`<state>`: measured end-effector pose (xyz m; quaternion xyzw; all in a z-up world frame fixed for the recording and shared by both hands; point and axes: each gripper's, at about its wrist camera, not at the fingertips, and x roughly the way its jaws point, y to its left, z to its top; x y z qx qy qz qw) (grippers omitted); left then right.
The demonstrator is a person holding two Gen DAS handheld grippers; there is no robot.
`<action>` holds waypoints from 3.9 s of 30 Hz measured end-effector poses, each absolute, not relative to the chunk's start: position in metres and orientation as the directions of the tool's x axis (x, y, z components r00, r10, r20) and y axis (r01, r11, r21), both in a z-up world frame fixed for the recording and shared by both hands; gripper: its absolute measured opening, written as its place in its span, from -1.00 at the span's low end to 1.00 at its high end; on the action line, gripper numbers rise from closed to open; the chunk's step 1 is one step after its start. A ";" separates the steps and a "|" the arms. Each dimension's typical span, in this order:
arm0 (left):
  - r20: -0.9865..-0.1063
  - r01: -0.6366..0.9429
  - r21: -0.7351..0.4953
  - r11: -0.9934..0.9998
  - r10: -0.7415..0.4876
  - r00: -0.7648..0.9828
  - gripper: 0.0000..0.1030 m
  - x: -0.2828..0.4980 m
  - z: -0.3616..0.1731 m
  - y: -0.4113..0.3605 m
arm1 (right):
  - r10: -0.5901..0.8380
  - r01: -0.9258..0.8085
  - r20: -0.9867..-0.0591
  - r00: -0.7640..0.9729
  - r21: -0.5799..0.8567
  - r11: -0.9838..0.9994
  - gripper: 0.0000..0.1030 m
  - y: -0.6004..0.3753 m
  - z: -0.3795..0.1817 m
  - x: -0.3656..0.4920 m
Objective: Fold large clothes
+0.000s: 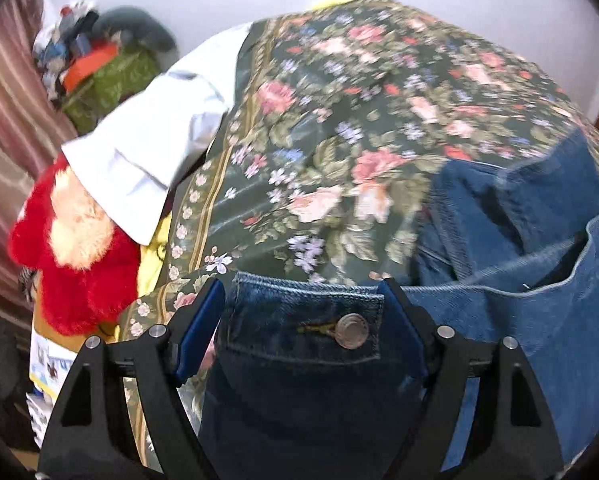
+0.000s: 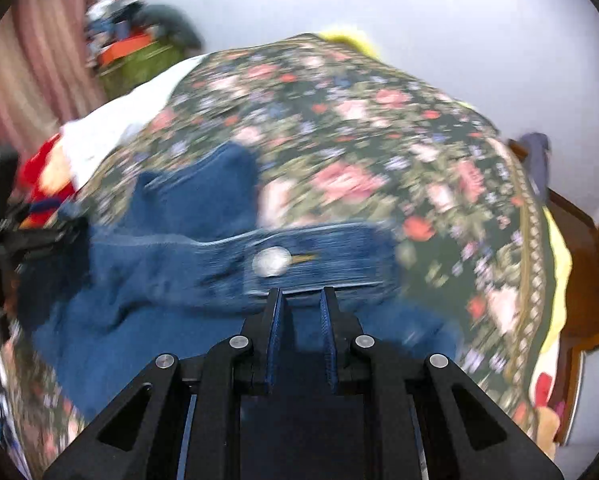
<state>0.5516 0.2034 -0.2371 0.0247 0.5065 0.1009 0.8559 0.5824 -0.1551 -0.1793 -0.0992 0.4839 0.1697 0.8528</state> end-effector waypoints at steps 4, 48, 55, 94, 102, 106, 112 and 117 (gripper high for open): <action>-0.872 -0.174 0.125 0.977 0.192 0.450 0.54 0.552 -0.239 0.212 | 0.226 -0.297 -0.880 0.417 0.102 0.949 -0.73 -0.168 -0.186 0.610; -0.859 -0.135 0.148 0.980 0.195 0.473 0.88 0.379 -0.239 0.251 | 0.041 -0.518 -0.895 0.444 -0.220 0.826 -0.73 -0.183 -0.203 0.472; -0.855 -0.212 0.139 0.967 0.225 0.466 0.88 0.357 -0.230 0.264 | 0.110 -0.457 -0.916 0.386 -0.086 0.886 -0.73 -0.239 -0.191 0.459; -0.690 -0.442 -0.714 0.543 -0.435 0.579 0.87 0.333 -0.295 0.212 | 0.232 -0.500 -0.924 0.304 0.053 0.865 -0.72 -0.118 -0.224 0.453; -0.589 -0.409 -0.789 0.458 -0.376 0.715 0.77 0.369 -0.301 0.227 | 0.358 -0.451 -0.895 0.267 0.212 0.867 -0.72 -0.138 -0.231 0.461; -0.598 -0.444 -0.769 0.460 -0.274 0.753 0.55 0.378 -0.300 0.223 | 0.393 -0.456 -0.883 0.256 0.248 0.855 -0.72 -0.143 -0.232 0.462; -0.652 -0.493 -0.699 0.518 -0.177 0.738 -0.21 0.369 -0.281 0.211 | 0.390 -0.431 -0.895 0.216 0.271 0.861 -0.72 -0.143 -0.226 0.464; -0.649 -0.456 -0.626 0.632 -0.099 0.754 -0.27 0.354 -0.239 0.195 | 0.448 -0.440 -0.877 0.175 0.337 0.832 -0.72 -0.137 -0.205 0.461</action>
